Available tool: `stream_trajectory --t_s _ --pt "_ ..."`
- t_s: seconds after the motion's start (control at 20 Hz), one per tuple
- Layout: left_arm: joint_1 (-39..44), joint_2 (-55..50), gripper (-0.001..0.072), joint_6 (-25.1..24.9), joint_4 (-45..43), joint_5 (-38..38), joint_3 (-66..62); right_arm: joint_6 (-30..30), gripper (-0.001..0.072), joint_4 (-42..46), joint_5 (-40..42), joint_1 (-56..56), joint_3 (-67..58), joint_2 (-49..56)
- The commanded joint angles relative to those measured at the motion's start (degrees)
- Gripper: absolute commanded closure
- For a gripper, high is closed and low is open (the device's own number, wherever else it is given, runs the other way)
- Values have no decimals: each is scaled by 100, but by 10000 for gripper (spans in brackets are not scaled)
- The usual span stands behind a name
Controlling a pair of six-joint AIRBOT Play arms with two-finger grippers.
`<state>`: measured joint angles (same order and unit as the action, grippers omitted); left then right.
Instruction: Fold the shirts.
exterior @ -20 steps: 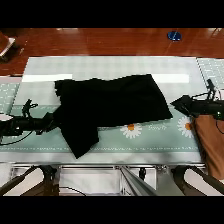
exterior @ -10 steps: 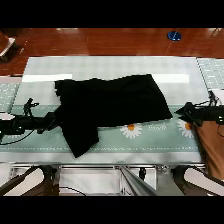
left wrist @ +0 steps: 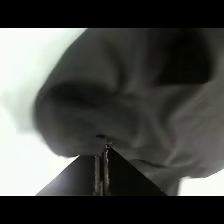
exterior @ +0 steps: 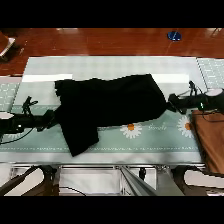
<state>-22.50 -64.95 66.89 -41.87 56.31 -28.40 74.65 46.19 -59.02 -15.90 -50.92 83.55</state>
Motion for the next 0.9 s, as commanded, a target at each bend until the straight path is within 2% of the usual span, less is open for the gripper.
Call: stream_trajectory --t_s 0.0,0.15,0.4,0.45,0.55,0.65,0.85 --pt "2 260 691 -503 1128 87 -619 -138 687 -111 -691 363 -1226 109" --pt "2 846 691 -673 2068 15 -2068 127 687 -107 -1325 348 -3270 -90" --pt "-243 1545 691 -664 1991 -142 -4955 697 687 573 -1416 267 -6467 -807" --pt "-352 1659 691 -586 1801 -129 -5396 704 686 682 -1412 267 -6784 -1060" --pt "-640 1967 691 605 1073 -15 -6153 664 687 656 -1305 267 -6839 -1792" --pt "-835 2376 691 651 389 114 -6551 603 687 870 -1379 269 -6839 -2494" --pt "-879 3412 691 907 -1003 184 -6642 695 686 1853 -1692 269 -6828 -3565"
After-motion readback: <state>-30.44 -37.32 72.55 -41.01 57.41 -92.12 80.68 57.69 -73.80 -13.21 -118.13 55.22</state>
